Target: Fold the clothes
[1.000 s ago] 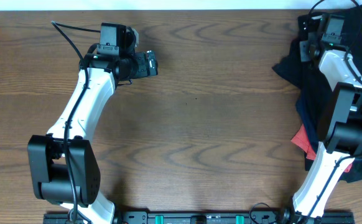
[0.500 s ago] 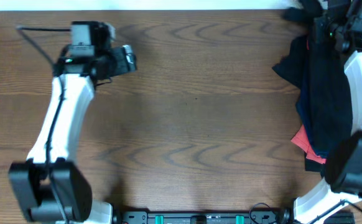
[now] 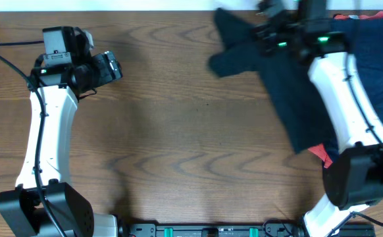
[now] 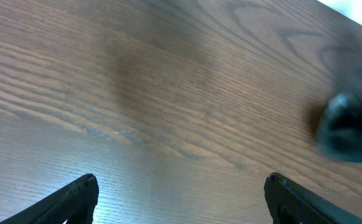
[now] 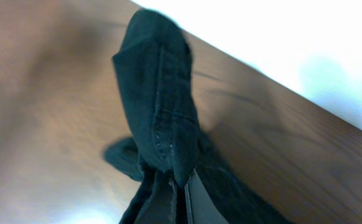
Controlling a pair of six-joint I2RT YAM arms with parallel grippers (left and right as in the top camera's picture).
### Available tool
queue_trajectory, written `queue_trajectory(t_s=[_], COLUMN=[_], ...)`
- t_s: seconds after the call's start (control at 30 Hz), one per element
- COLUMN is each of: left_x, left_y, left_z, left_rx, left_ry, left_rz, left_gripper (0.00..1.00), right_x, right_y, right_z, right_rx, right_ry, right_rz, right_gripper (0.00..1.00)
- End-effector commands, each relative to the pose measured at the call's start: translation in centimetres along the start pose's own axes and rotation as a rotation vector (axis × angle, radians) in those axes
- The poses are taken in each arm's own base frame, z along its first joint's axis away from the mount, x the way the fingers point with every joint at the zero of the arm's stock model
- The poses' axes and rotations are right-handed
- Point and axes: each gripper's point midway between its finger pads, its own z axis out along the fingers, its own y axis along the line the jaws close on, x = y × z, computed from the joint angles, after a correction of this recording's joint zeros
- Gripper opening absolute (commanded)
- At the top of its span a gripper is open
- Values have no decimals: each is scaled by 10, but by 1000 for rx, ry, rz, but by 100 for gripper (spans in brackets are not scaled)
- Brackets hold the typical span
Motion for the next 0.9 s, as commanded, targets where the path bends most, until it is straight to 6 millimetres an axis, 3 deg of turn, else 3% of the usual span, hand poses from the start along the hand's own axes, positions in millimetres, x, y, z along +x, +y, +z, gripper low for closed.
queue_trajectory(t_s=[0.0, 0.2, 0.33, 0.53, 0.7, 0.87], left_x=[-8, -14, -8, 6, 7, 8], left_y=[10, 35, 37, -1, -18, -41], left_z=[-5, -11, -14, -29, -35, -43], left_rx=[-22, -53, -42, 168, 257, 402], left_ry=[-22, -36, -11, 19, 1, -20], left_rz=[-5, -58, -41, 269, 347, 401], left_gripper=[87, 87, 87, 87, 89, 95], right_x=[-15, -17, -15, -9, 6, 9], right_y=[65, 145, 182, 188, 188, 192], right_z=[16, 30, 33, 46, 59, 59], right_rx=[-125, -247, -301, -252, -267, -298], right_ry=[-12, 5, 17, 41, 85, 93], right_rz=[-65, -156, -200, -253, -238, -235], right_gripper=[1, 1, 1, 1, 1, 1])
